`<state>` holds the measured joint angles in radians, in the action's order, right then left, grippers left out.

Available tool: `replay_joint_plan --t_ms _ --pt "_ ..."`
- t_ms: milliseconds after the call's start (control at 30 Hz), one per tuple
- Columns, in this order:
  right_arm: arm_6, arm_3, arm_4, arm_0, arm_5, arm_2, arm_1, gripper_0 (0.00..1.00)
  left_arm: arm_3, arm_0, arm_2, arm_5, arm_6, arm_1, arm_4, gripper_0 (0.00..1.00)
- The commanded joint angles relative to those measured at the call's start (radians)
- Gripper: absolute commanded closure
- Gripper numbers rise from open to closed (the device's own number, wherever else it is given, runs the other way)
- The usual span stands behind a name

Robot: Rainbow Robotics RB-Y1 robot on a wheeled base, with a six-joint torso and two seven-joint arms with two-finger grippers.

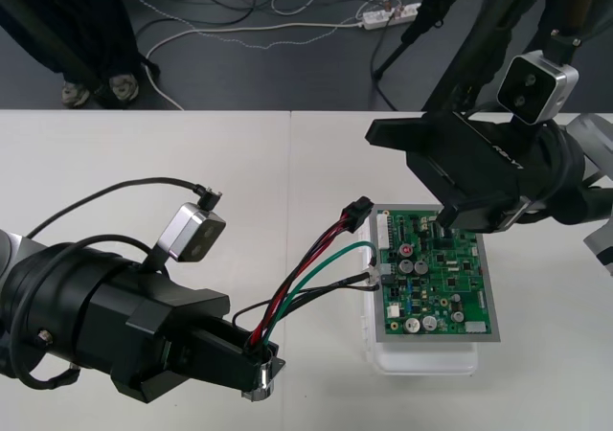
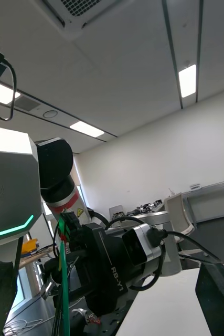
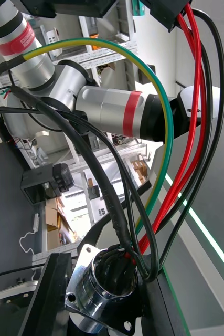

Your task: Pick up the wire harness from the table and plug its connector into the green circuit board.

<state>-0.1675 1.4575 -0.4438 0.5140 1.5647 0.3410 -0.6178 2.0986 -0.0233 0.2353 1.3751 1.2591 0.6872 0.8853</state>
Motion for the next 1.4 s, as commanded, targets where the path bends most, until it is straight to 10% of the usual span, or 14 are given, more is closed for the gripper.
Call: replay_joint_plan --t_ms 33,1400 --pt "-0.052 0.081 -0.010 0.037 0.006 0.012 0.026 0.00 0.037 -0.017 -0.010 0.036 -0.056 -0.018 -0.003 1.00" --pt "-0.147 0.170 -0.010 0.034 0.006 0.082 0.096 0.00 0.037 -0.017 0.004 0.030 -0.061 -0.020 -0.009 1.00"
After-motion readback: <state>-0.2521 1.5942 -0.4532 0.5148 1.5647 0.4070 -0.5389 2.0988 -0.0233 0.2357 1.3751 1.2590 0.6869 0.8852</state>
